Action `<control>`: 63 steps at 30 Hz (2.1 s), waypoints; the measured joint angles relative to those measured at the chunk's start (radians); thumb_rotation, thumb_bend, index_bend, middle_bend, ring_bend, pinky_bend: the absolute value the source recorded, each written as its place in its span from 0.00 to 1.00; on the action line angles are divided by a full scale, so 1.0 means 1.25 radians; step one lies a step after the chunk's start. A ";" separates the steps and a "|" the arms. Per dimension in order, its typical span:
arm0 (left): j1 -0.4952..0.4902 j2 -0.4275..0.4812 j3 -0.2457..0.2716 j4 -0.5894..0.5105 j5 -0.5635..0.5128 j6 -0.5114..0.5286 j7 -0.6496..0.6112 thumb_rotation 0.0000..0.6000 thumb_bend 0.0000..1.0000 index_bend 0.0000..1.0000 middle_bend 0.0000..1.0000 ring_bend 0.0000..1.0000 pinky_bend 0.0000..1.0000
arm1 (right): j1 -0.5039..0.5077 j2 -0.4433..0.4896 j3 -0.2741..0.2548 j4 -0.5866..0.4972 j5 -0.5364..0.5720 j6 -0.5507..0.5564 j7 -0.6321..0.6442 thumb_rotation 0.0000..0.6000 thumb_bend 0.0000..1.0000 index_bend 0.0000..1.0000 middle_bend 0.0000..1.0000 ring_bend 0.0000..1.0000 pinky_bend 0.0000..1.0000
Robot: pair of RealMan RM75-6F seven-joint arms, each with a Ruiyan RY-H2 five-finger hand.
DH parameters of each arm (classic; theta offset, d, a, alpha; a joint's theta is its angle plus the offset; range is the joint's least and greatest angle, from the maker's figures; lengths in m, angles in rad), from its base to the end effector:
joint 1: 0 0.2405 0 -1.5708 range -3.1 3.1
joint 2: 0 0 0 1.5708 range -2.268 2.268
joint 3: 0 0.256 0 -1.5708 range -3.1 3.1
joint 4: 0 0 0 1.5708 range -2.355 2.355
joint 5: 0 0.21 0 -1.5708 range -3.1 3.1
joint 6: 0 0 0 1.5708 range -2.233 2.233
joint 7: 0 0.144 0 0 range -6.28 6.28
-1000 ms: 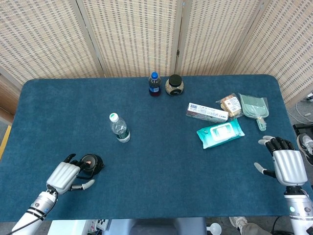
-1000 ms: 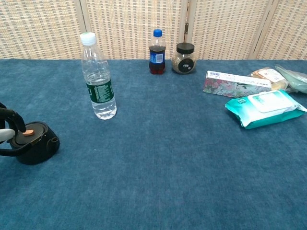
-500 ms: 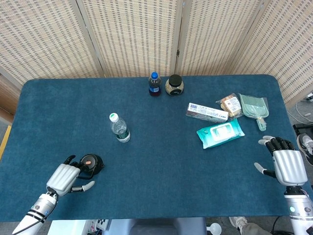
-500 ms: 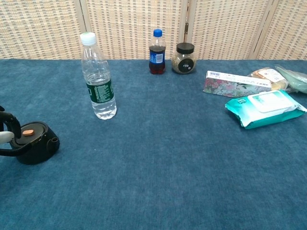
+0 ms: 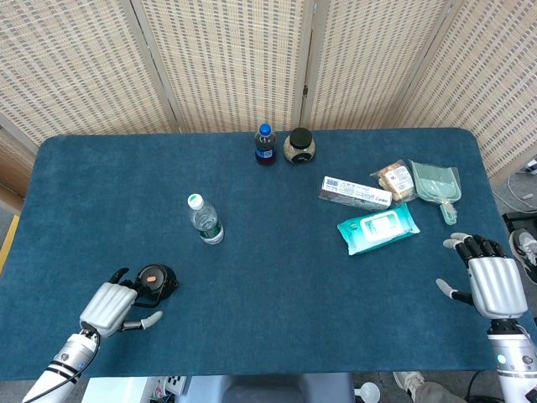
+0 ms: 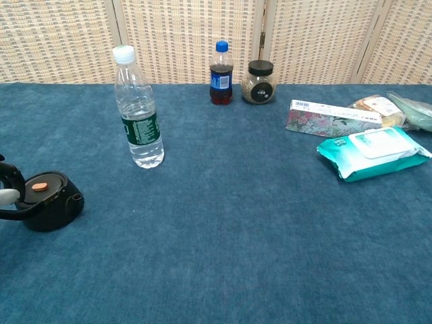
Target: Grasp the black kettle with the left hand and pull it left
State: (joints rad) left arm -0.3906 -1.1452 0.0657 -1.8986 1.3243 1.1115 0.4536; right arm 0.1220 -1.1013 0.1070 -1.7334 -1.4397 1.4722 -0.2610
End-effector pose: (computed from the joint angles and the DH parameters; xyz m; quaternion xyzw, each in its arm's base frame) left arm -0.2314 0.2112 0.0698 -0.7666 -0.3844 -0.2589 0.4444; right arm -0.2841 -0.2013 0.1630 0.6077 -0.3326 0.3563 0.6270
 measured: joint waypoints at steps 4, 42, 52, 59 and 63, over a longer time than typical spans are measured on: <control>0.000 -0.006 -0.002 0.007 -0.001 0.000 -0.002 0.02 0.15 0.37 0.39 0.34 0.07 | 0.000 0.000 0.000 0.000 0.000 0.000 0.000 1.00 0.14 0.32 0.28 0.22 0.25; 0.006 -0.054 0.012 0.036 -0.020 -0.022 -0.007 0.08 0.15 0.39 0.41 0.37 0.07 | 0.000 0.000 -0.001 0.000 0.000 0.001 0.000 1.00 0.14 0.32 0.28 0.22 0.25; 0.011 -0.077 0.010 0.063 -0.004 -0.013 -0.028 0.10 0.15 0.36 0.45 0.43 0.05 | 0.001 0.000 -0.001 0.000 0.000 0.001 0.000 1.00 0.14 0.32 0.28 0.22 0.24; 0.017 -0.090 0.011 0.076 0.006 -0.005 -0.036 0.12 0.15 0.37 0.48 0.45 0.00 | 0.001 0.000 -0.001 0.000 0.000 0.001 0.000 1.00 0.14 0.32 0.28 0.22 0.21; 0.017 -0.093 0.011 0.081 0.007 -0.008 -0.042 0.13 0.15 0.37 0.50 0.49 0.00 | 0.001 0.000 -0.001 0.000 0.000 0.001 0.000 1.00 0.14 0.32 0.28 0.22 0.18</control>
State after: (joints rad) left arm -0.3689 -1.2617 0.0798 -1.7967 1.3327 1.1010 0.4011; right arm 0.1227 -1.1012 0.1059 -1.7334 -1.4392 1.4729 -0.2609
